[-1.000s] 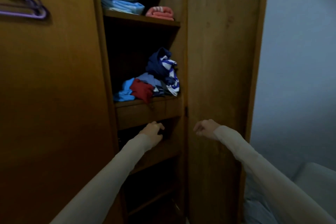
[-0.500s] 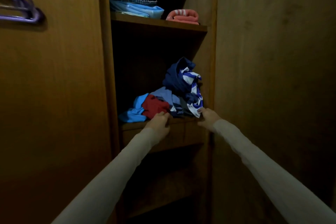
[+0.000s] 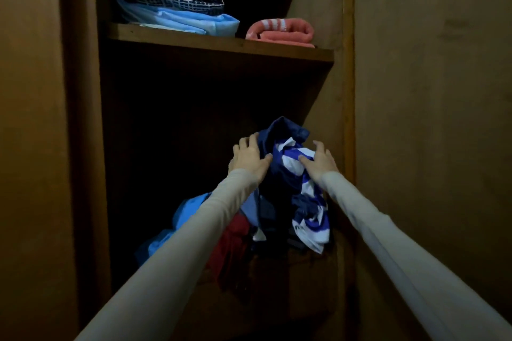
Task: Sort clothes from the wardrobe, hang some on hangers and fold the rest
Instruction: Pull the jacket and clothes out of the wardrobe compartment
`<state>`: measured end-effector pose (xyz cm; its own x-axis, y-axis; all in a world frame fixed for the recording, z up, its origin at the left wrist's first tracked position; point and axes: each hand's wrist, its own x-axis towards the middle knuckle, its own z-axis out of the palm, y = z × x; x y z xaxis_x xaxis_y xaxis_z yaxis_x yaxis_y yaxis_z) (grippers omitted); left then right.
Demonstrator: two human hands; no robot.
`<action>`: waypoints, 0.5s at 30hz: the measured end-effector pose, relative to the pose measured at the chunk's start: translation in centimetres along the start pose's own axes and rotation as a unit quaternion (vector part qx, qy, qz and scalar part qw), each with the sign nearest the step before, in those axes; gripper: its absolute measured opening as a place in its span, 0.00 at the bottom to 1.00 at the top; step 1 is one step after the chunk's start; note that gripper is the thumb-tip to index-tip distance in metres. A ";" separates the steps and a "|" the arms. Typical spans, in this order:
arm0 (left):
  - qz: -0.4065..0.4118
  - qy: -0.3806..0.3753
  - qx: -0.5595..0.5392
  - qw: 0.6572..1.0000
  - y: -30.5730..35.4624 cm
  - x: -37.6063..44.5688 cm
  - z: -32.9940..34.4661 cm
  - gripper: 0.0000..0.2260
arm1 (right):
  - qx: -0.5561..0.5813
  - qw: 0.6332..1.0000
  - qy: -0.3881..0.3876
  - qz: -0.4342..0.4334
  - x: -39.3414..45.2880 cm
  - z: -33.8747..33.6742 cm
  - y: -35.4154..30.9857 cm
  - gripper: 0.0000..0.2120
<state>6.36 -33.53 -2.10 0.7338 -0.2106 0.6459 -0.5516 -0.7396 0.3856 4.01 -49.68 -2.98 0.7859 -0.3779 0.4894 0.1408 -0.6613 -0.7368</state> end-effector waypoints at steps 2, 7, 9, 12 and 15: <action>-0.012 -0.011 -0.004 1.000 0.1 1.9 1.1 0.31 | -0.012 1.000 0.009 0.002 1.9 1.0 0.2 0.30; -0.024 -0.025 -0.024 0.999 -0.5 4.2 4.0 0.34 | 0.000 0.999 -0.032 -0.017 4.2 3.4 1.4 0.29; -0.036 -0.024 0.007 0.999 -1.5 4.5 4.5 0.31 | 0.020 0.998 -0.049 -0.041 4.5 4.3 1.9 0.26; -0.106 -0.032 0.037 0.993 -3.8 4.6 4.6 0.26 | 0.042 0.990 -0.111 -0.082 4.7 5.5 1.9 0.26; -0.141 -0.012 0.064 0.988 -5.1 4.4 4.4 0.25 | 0.024 0.981 -0.147 -0.121 4.8 6.3 1.5 0.32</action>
<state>14.10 -33.52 -4.11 0.8615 0.0021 0.5077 -0.2692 -0.8459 0.4604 11.81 -48.46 -4.66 0.8641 -0.0057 0.5033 0.3681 -0.6748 -0.6397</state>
